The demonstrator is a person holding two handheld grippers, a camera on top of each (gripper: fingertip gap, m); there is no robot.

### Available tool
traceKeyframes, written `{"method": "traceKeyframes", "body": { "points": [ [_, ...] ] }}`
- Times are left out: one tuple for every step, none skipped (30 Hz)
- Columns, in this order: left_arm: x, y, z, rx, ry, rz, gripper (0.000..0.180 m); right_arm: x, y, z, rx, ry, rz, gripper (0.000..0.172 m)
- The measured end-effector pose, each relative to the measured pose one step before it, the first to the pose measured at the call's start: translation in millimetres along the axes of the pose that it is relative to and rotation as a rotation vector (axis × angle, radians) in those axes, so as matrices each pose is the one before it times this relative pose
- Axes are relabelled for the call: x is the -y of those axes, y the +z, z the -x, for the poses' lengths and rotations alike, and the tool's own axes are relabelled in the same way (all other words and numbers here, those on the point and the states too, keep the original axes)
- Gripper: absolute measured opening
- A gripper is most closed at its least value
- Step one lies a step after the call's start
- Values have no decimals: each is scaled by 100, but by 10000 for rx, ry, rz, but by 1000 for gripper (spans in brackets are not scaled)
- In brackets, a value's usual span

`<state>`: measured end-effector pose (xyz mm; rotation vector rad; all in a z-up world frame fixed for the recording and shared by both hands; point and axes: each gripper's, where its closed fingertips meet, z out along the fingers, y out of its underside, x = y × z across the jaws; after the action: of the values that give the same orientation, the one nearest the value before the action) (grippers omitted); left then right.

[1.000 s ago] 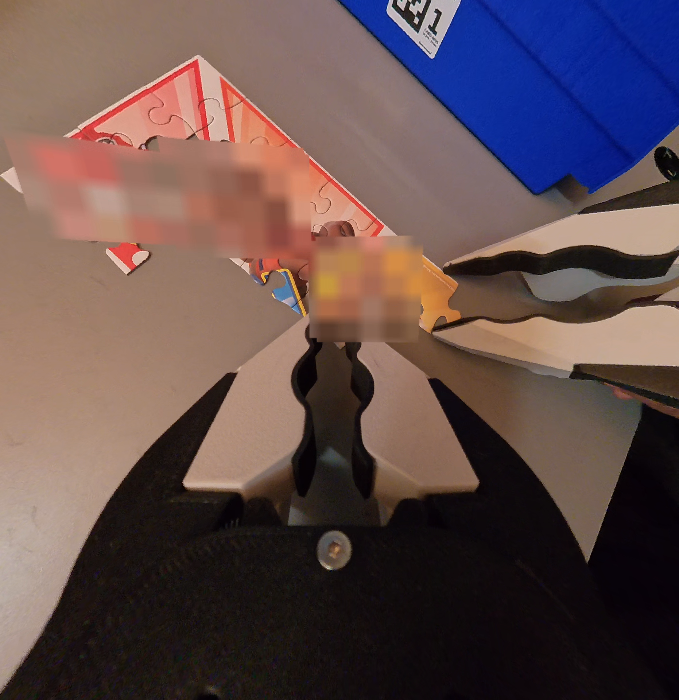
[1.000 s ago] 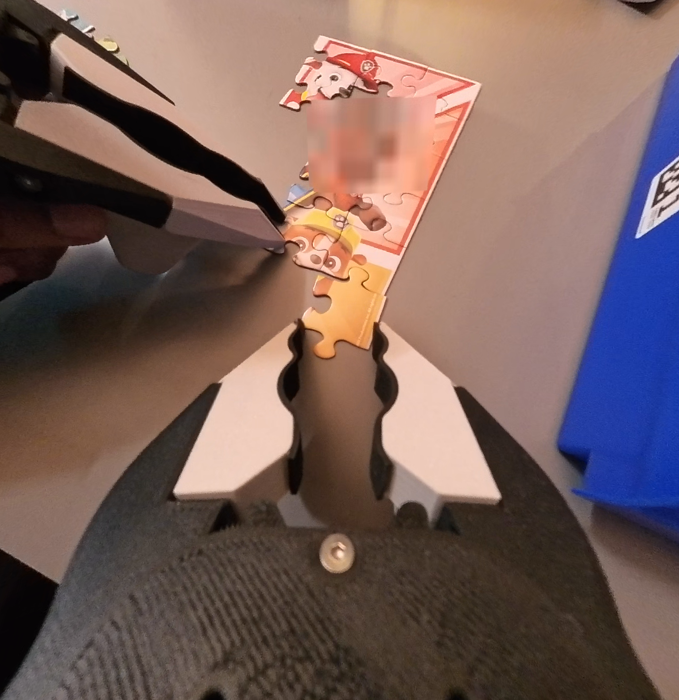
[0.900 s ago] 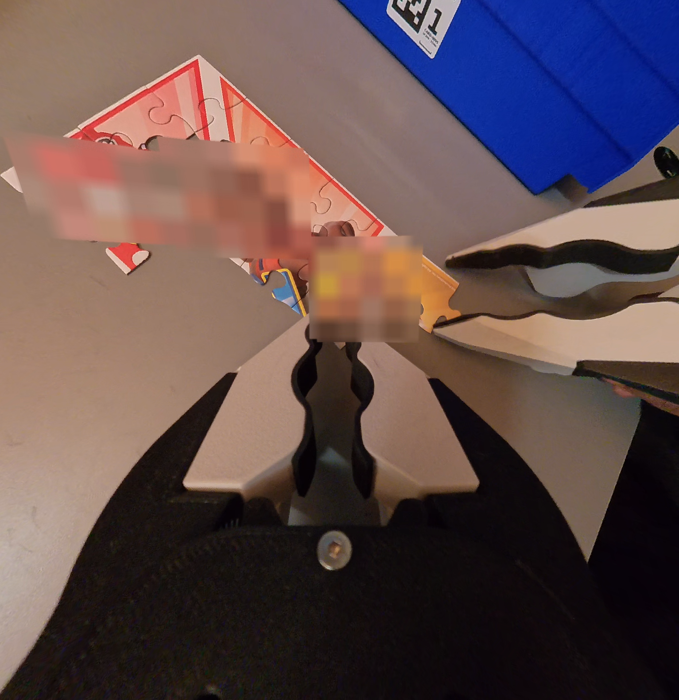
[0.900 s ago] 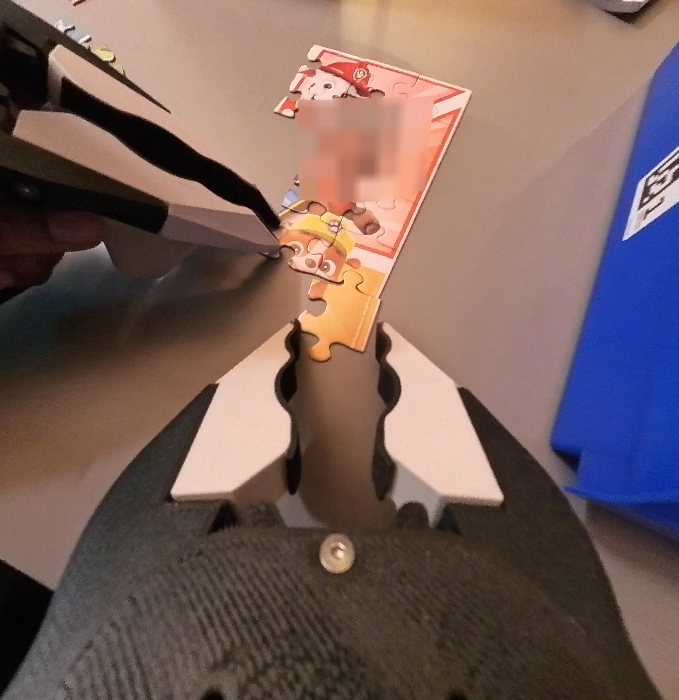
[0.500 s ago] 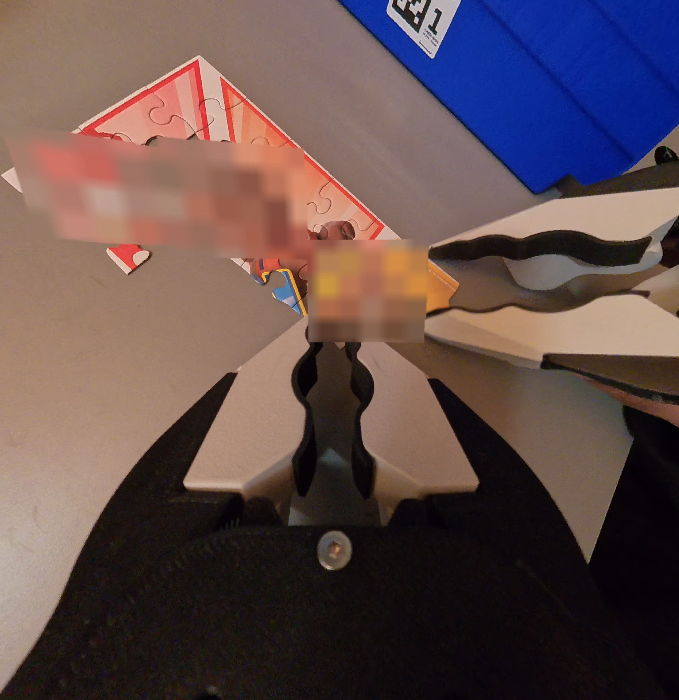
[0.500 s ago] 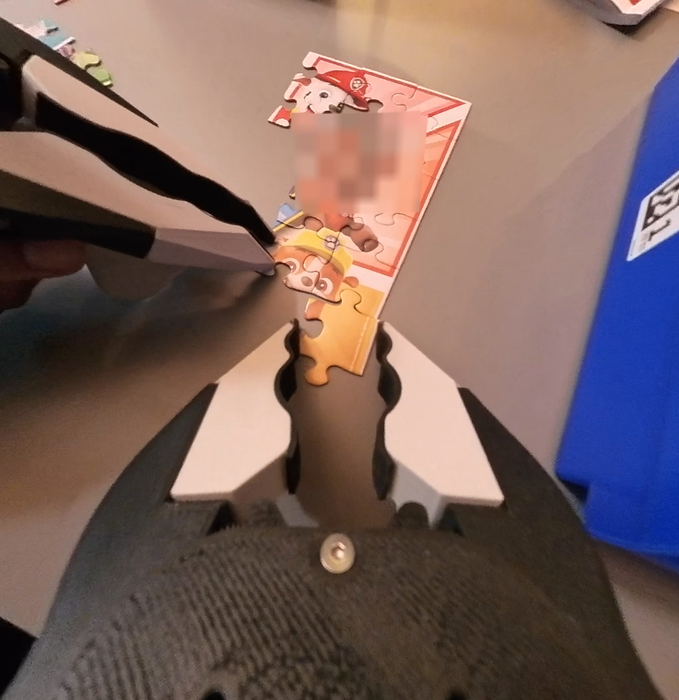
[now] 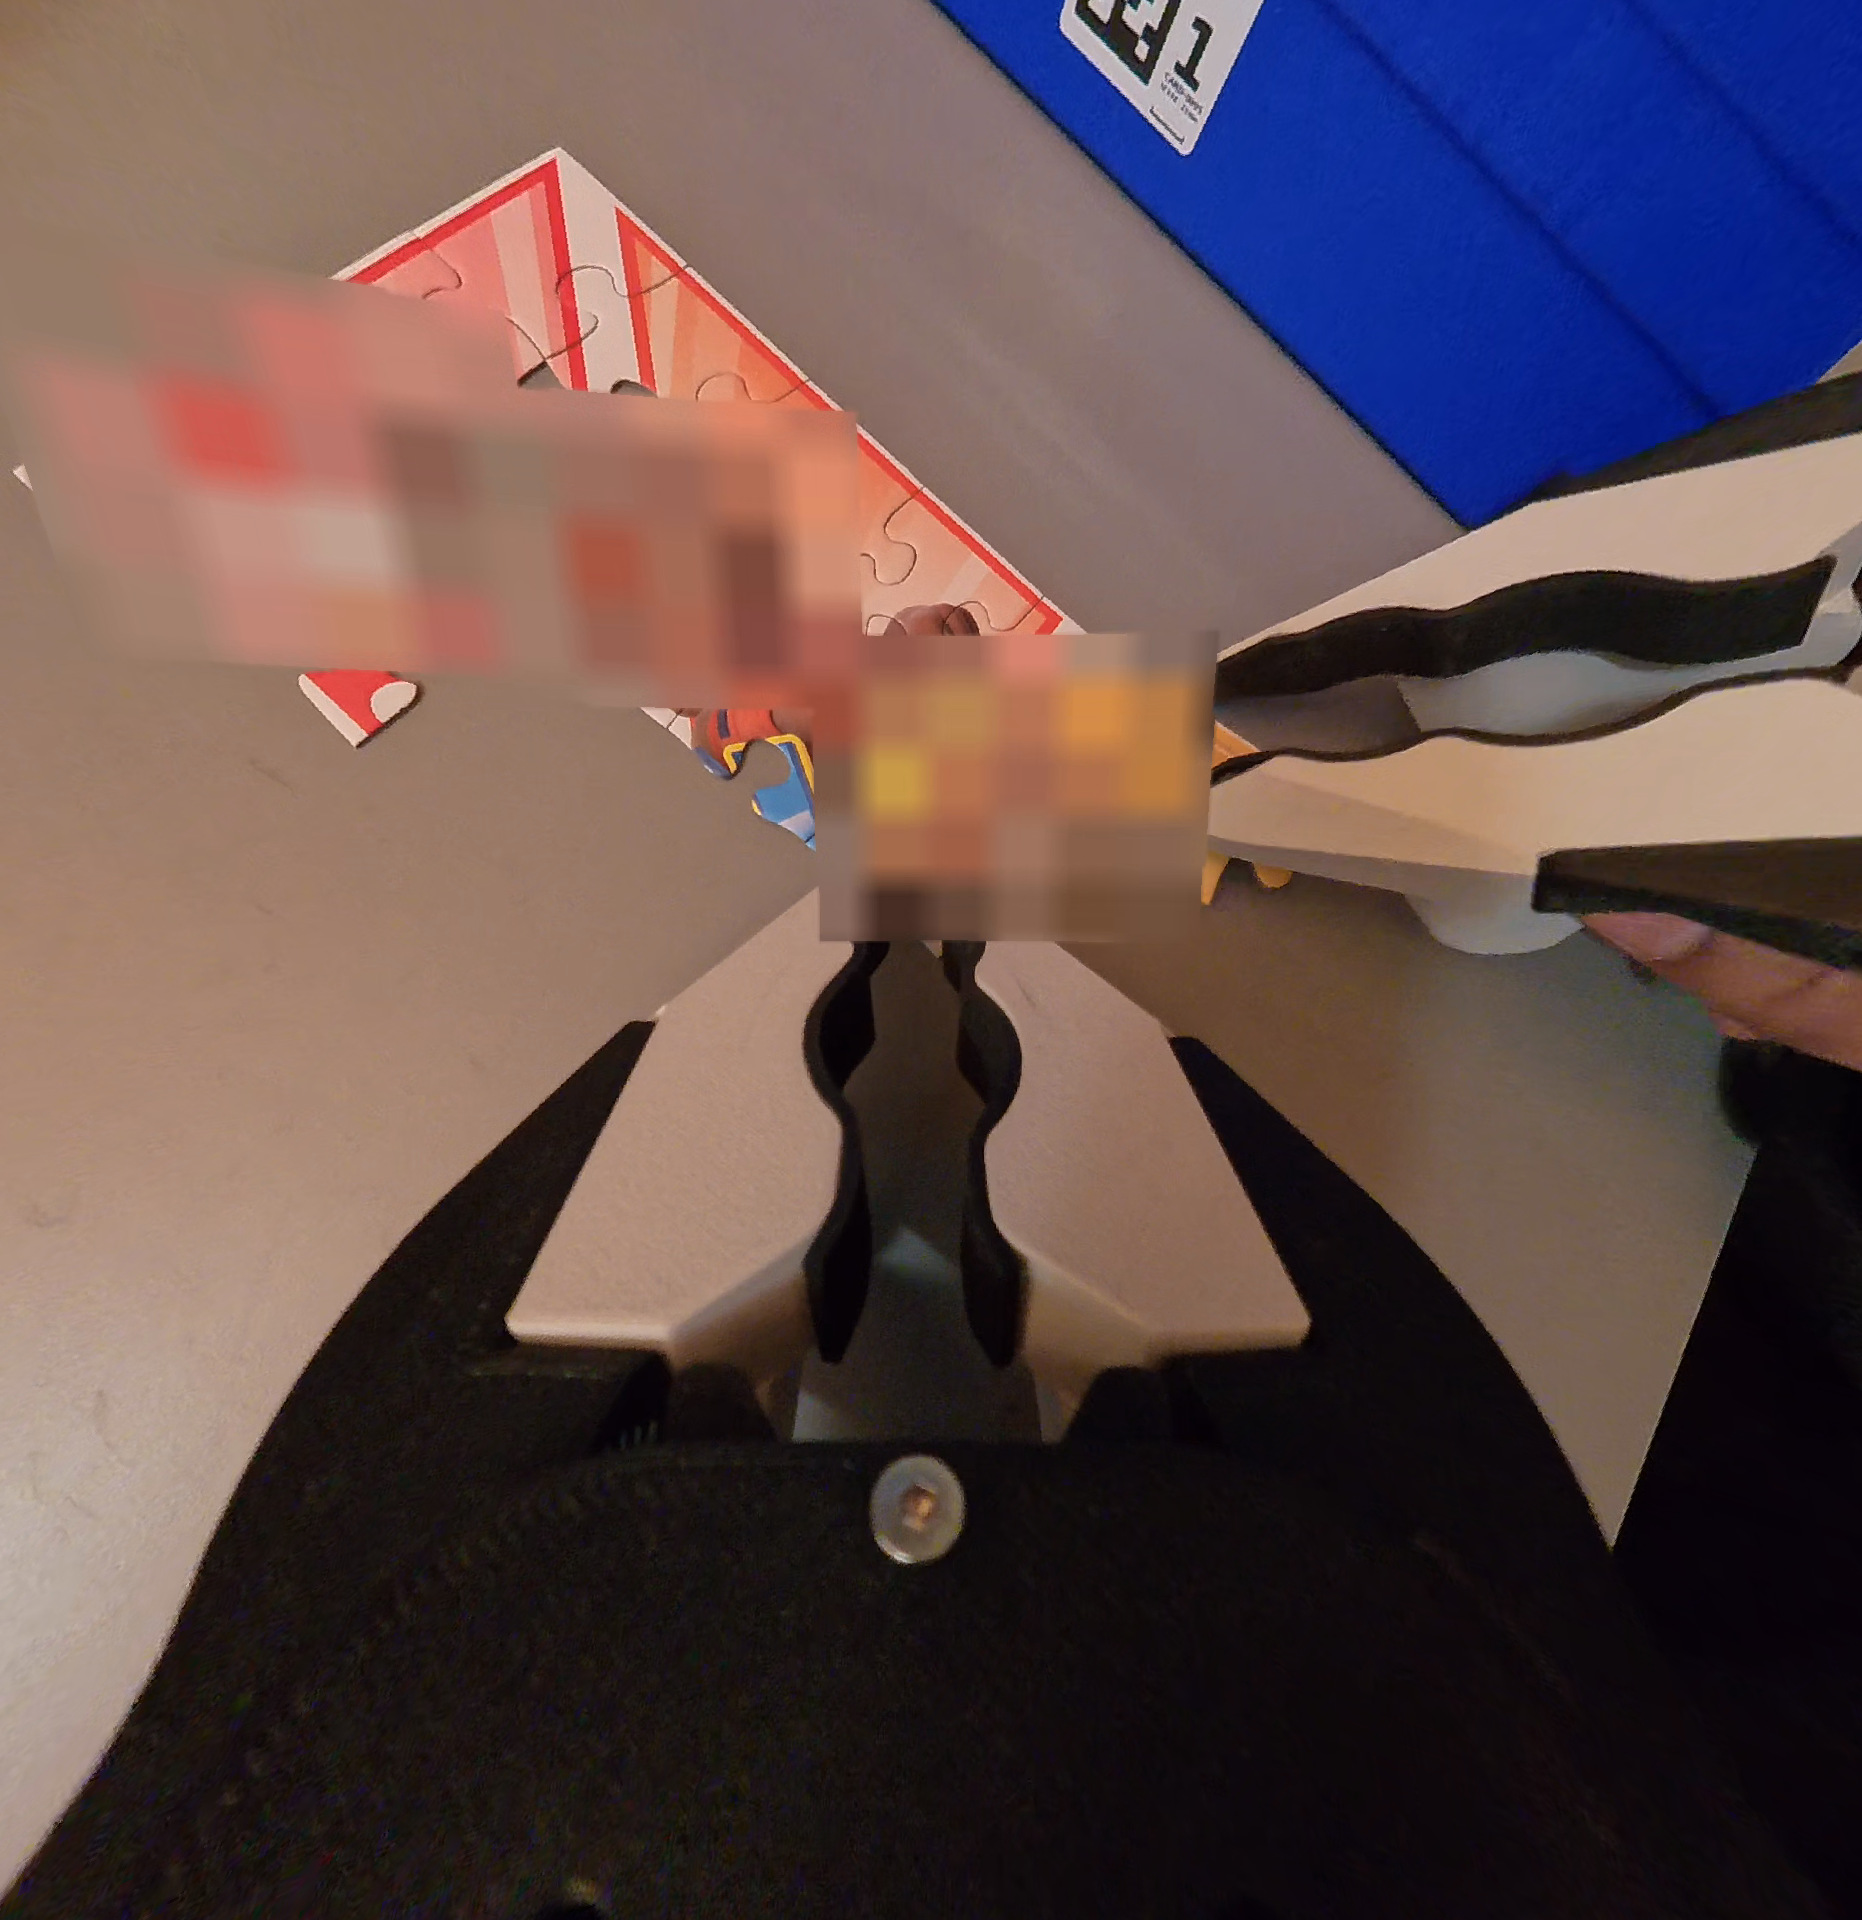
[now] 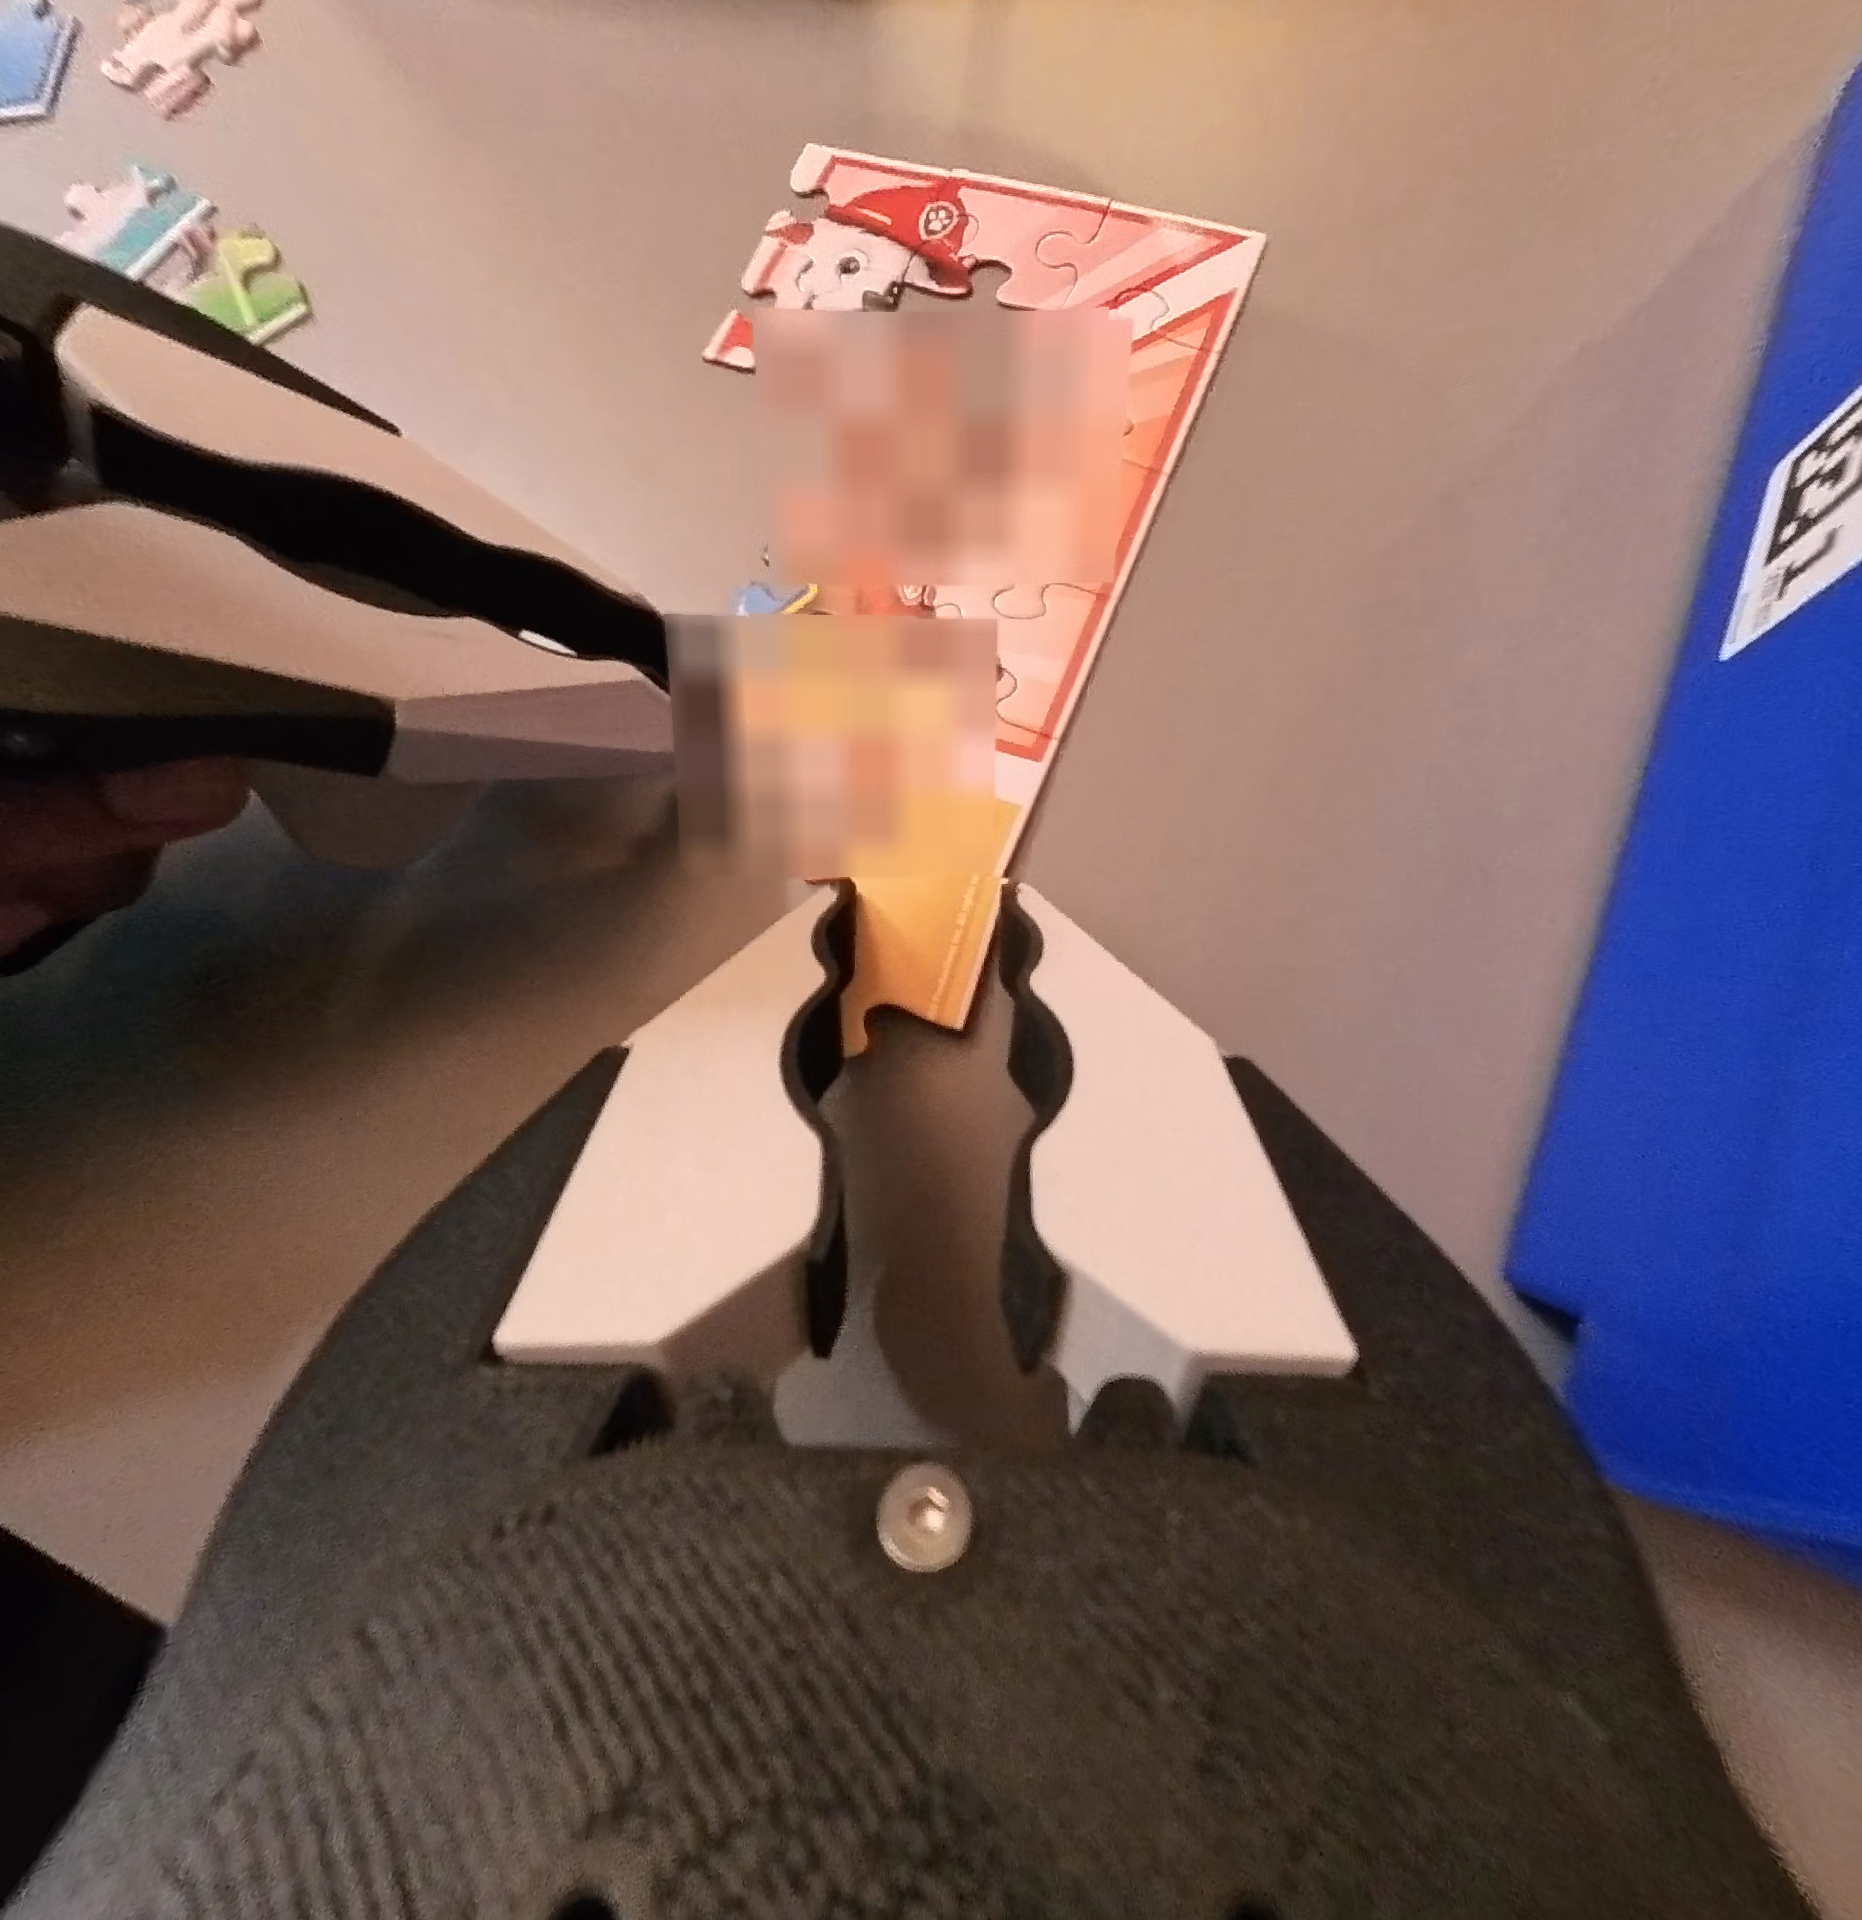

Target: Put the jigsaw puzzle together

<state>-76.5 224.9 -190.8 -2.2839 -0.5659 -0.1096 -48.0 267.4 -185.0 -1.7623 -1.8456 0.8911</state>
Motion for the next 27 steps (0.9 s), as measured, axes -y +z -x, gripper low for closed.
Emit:
{"method": "traceKeyframes", "body": {
  "points": [
    [-6, 2, 0, 5, 9, 5, 6, 182, -153, 16, 137, 166, -74, 26],
    [3, -5, 2, 2, 9, 7, 6, 169, -144, 17, 153, 179, -59, 26],
    [0, 8, -8, -3, 5, 9, 6, 166, -137, 21, 152, 168, -53, 26],
    [-6, 1, -12, -7, 1, 8, 6, 143, -141, 18, 141, 153, -58, 26],
    [2, 4, -14, -13, -1, 6, 6, 108, -123, 25, 127, 141, -47, 26],
    [-5, 2, -35, -19, -6, 8, 6, 42, -93, 23, 104, 112, -28, 26],
    [1, 5, -29, -15, -6, 3, 6, -56, -23, 0, 73, 64, 2, 26],
    [2, -10, -26, -14, -6, 4, 6, -141, 59, -35, 17, 6, 28, 26],
    [9, 1, -46, -21, -22, 10, 6, -223, 133, -84, -36, -36, 54, 26],
    [21, -12, -53, -12, -17, 5, 7, -242, 145, -51, -50, -59, 62, 18],
    [114, -10, -47, 4, 7, -40, 7, -193, 132, 47, -22, -64, 30, 16],
    [210, -47, -94, -9, 4, -78, 7, -159, 89, 15, -69, -67, 30, 16],
    [288, -81, -158, -44, 7, -99, 7, -147, 64, -42, -131, -108, 40, 17],
    [354, -92, -195, -42, 29, -113, 7, -130, 39, -84, -158, -140, 45, 18],
    [382, -59, -149, -11, 52, -114, 7, -90, 3, -77, -154, -139, 29, 19],
    [339, 26, -177, -36, 74, -67, 7, -9, -33, 1, -113, -131, -12, 20],
    [220, 144, -233, -70, 101, 19, 7, 82, -93, 98, -62, -133, -66, 20],
    [138, 273, -204, -65, 122, 69, 7, 160, -108, 193, -18, -154, -118, 21],
    [120, 367, -131, -52, 114, 54, 7, 214, -93, 283, 17, -185, -157, 21],
    [16, 448, -57, -45, 62, 101, 6, 252, -73, 371, 55, -224, -181, 22],
    [-51, 421, -112, -100, 35, 126, 6, 225, -27, 381, 55, -242, -169, 23],
    [2, 331, -104, -87, 11, 80, 6, 198, 24, 331, 29, -248, -148, 24],
    [-51, 249, 53, 13, 3, 73, 5, 100, 75, 292, 11, -251, -106, 26],
    [-191, 206, 132, 76, 36, 117, 4, -131, 146, 143, -50, -202, 29, 26],
    [-260, 151, 138, 78, 56, 112, 4, -395, 231, -4, -81, -134, 186, 26],
    [47, -11, -34, -27, -11, -106, 3, -455, 239, -46, -55, -90, 217, 27],
    [-65, -5, -1, -26, -64, -1, 3, -188, 86, -124, -77, -34, 49, 27]
  ]
}}
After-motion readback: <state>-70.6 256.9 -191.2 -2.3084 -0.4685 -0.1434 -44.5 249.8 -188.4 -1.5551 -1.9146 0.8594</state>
